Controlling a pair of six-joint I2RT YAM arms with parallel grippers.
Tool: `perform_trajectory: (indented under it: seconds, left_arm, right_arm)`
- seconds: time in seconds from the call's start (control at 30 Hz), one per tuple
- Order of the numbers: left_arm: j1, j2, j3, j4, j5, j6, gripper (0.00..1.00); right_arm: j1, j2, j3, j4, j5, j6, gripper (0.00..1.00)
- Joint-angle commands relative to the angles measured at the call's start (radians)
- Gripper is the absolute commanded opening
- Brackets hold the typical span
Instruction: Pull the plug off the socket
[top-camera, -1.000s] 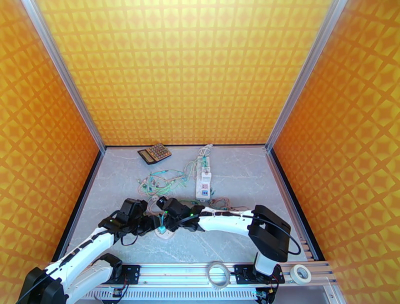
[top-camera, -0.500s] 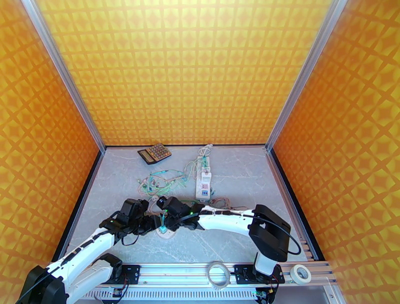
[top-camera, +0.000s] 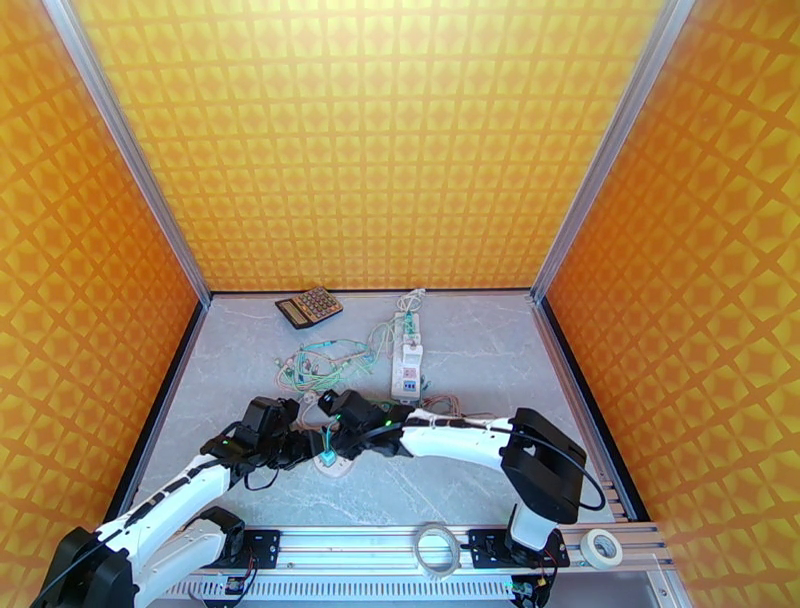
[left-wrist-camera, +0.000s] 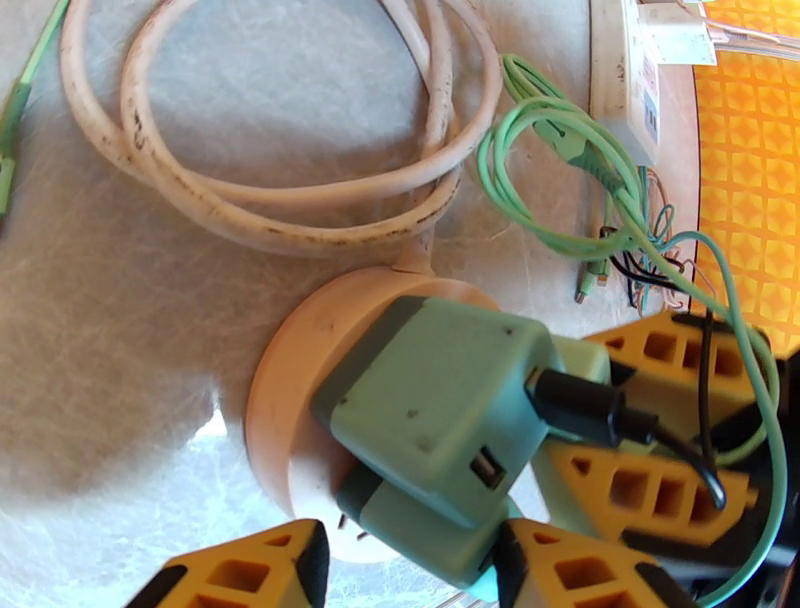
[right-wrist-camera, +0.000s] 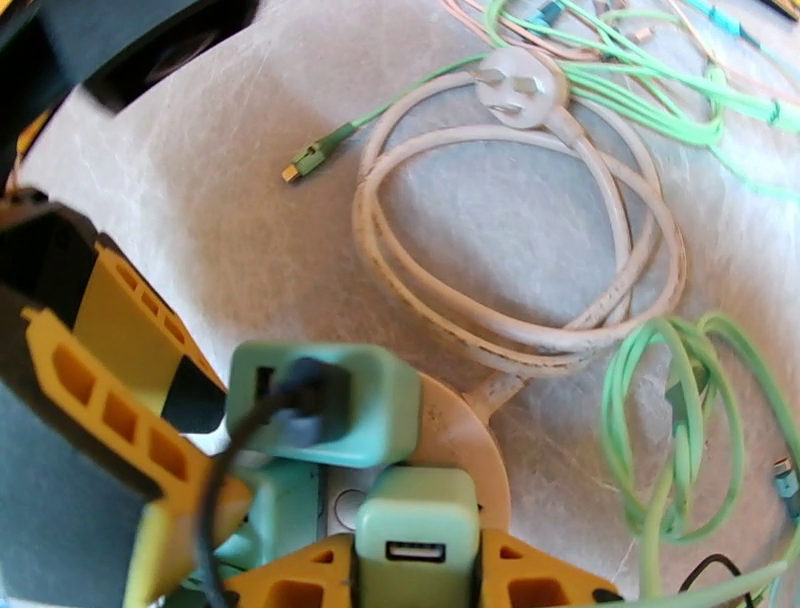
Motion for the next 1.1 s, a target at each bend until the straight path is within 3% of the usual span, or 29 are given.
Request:
perform_trajectory:
  seconds: [0.0, 0.33, 0.5, 0.6, 0.93, 1.07]
  left_arm:
    - [-0.006, 0.059, -0.079, -0.158, -0.142, 0.018, 0.49]
    - [-0.007, 0.080, -0.064, -0.138, -0.142, 0.021, 0.49]
    - [-0.010, 0.135, -0.056, -0.131, -0.142, 0.026, 0.49]
    - [-0.010, 0.144, -0.052, -0.133, -0.142, 0.032, 0.49]
    - [-0.014, 0.166, -0.057, -0.120, -0.142, 0.038, 0.49]
    - [-0.016, 0.172, -0.060, -0.116, -0.142, 0.038, 0.49]
  right_arm:
    - [-0.006, -0.066, 0.039, 0.108, -0.085, 0.012, 0.15]
    - [0.149, -0.006, 0.143, -0.040, 0.072, -0.141, 0.14]
    - [0.188, 0.015, 0.146, -0.054, 0.091, -0.160, 0.14]
    - [0.172, 0.000, 0.128, -0.033, 0.093, -0.143, 0.14]
    - [-0.016, -0.064, 0.073, 0.054, -0.094, -0.012, 0.14]
    - [-0.035, -0.073, 0.066, 0.078, -0.114, 0.003, 0.14]
